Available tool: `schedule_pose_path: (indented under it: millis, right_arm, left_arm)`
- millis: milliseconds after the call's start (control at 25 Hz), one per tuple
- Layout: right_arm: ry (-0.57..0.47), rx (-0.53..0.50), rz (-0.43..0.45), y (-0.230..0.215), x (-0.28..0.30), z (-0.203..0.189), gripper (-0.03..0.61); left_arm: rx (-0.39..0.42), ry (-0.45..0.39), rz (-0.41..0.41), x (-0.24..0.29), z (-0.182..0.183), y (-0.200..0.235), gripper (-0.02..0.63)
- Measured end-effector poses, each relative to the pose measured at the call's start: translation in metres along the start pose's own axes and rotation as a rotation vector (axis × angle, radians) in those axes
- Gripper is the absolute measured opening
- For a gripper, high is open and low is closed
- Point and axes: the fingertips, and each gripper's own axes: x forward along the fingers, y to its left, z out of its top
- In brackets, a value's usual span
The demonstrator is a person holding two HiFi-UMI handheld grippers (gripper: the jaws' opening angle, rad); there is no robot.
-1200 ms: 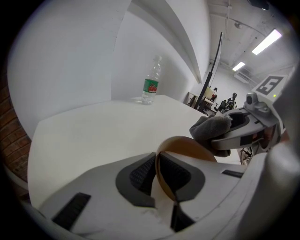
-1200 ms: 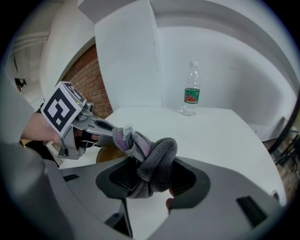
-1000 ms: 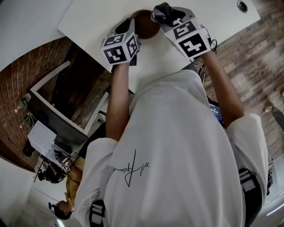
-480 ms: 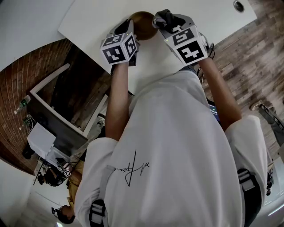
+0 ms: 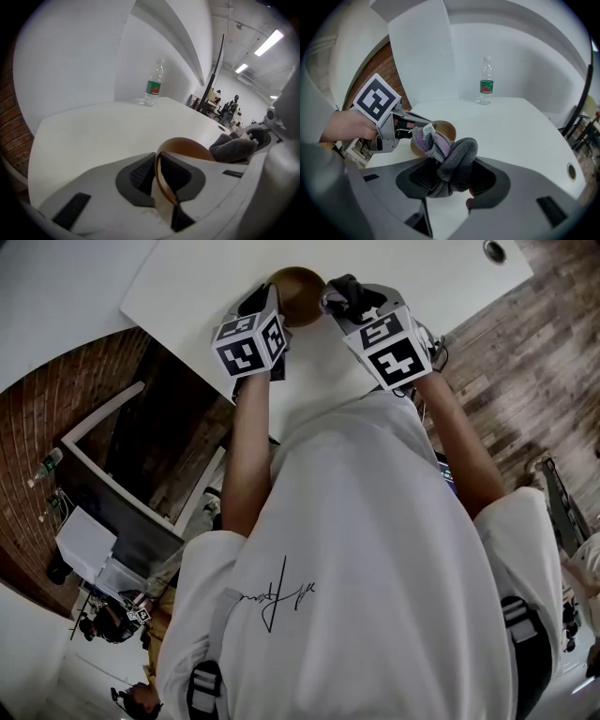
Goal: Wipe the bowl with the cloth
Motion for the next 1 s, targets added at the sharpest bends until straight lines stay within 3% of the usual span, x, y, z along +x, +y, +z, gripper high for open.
schedule_pose_path:
  millis: [440, 600, 1000]
  right_arm:
    - [0.035, -0.054, 0.036, 0.011, -0.010, -0.019, 0.183]
    - [0.042, -0.066, 0.040, 0.010, -0.018, -0.031, 0.183]
    - [0.022, -0.070, 0.015, 0.010, -0.031, -0.028, 0.183]
  left_arm:
    - [-0.019, -0.037, 0.013, -0.004, -0.002, -0.003, 0.060]
    - [-0.043, -0.050, 0.010, -0.009, -0.006, -0.007, 0.115]
    - [-0.075, -0.100, -0.009, -0.037, 0.000, 0.002, 0.127]
